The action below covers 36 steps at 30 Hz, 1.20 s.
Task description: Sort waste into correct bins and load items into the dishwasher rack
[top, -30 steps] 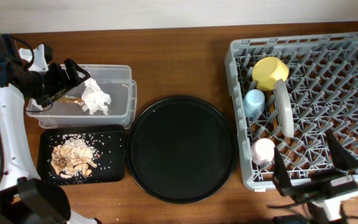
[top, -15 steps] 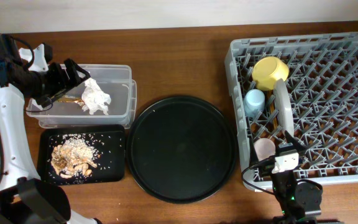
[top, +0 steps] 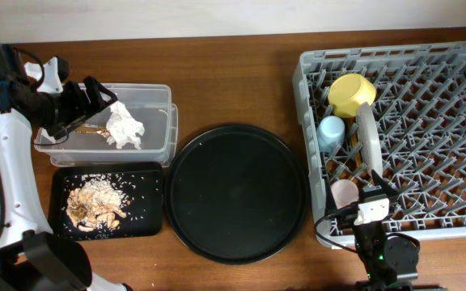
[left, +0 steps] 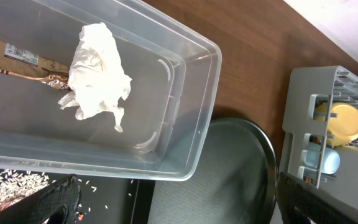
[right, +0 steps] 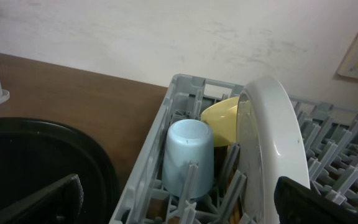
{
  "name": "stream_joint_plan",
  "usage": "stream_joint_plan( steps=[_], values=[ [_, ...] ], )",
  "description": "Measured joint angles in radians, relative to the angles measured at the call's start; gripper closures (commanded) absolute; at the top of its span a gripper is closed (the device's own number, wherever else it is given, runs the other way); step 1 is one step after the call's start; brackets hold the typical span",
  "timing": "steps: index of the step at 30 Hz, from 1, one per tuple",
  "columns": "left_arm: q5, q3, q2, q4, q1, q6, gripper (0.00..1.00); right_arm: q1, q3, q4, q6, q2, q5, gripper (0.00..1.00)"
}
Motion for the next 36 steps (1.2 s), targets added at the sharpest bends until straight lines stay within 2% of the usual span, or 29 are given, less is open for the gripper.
stream_joint_plan(
  steps=[9, 15, 25, 28, 33, 36],
  values=[
    [0.000, 0.000, 0.000, 0.000, 0.000, 0.000, 0.01, 0.000, 0.000, -0.003, 0.001, 0.000, 0.026, 0.01],
    [0.000, 0.000, 0.000, 0.000, 0.000, 0.000, 0.01, 0.000, 0.000, -0.004, 0.099, 0.000, 0.111, 0.02],
    [0.000, 0.000, -0.007, 0.000, 0.000, 0.000, 0.00, 0.000, 0.000, -0.004, 0.121, 0.000, 0.112, 0.01],
    [0.000, 0.000, -0.055, 0.000, 0.000, 0.000, 0.01, 0.000, 0.000, -0.004, 0.121, 0.000, 0.112, 0.01],
    [0.000, 0.000, -0.234, 0.000, -0.007, 0.000, 0.01, 0.000, 0.000, -0.004, 0.105, 0.000, 0.112, 0.02],
    [-0.003, 0.000, -0.320, -0.001, -0.071, 0.000, 0.01, 0.000, 0.000, -0.004, 0.101, 0.000, 0.112, 0.02]
  ],
)
